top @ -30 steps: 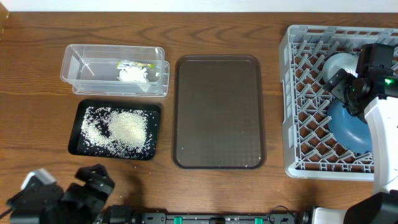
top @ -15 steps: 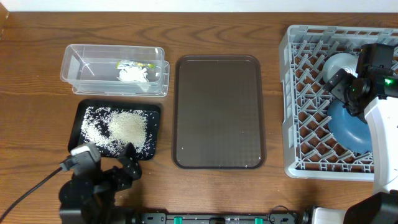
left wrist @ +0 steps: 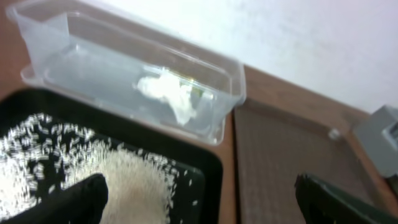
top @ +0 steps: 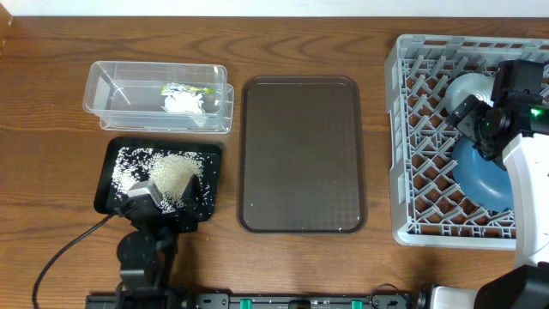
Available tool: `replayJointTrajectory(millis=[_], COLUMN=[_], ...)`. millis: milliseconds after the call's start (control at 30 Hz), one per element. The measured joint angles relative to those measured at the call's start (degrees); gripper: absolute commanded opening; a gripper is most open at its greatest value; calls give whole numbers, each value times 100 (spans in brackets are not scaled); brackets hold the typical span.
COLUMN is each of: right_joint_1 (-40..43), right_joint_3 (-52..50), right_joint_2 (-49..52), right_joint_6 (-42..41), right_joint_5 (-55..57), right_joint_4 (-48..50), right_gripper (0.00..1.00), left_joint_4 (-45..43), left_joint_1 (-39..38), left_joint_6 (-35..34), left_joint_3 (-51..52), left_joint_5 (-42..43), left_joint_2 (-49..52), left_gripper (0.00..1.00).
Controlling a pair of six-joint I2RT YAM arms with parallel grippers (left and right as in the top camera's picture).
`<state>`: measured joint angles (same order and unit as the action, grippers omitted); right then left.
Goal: Sort waste into correct bins and load items into the dishwasher rack
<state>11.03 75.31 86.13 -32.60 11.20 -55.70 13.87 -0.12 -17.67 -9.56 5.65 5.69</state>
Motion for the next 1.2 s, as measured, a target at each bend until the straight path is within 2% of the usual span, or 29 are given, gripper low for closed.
replayJointTrajectory(millis=[267,533,700,1200], right_joint_1=[0,0,0,0], right_joint_3=[0,0,0,0], right_joint_2=[0,0,0,0], right_joint_6=[0,2,0,0], right_joint_5=[2,0,0,0], right_joint_4=[-4,-2,-2,-2], right_gripper=[99,99,99,99], left_joint_4=[-474,-520,-1174,-1191], left_joint_1=[90,219,223,223], left_joint_6=[20,597,815,920], left_joint_3=[527,540,785,804], left_joint_5=[2,2,50,83], left_joint_2=[-492,-507,-511,-511], left_gripper=[98,98,98,98])
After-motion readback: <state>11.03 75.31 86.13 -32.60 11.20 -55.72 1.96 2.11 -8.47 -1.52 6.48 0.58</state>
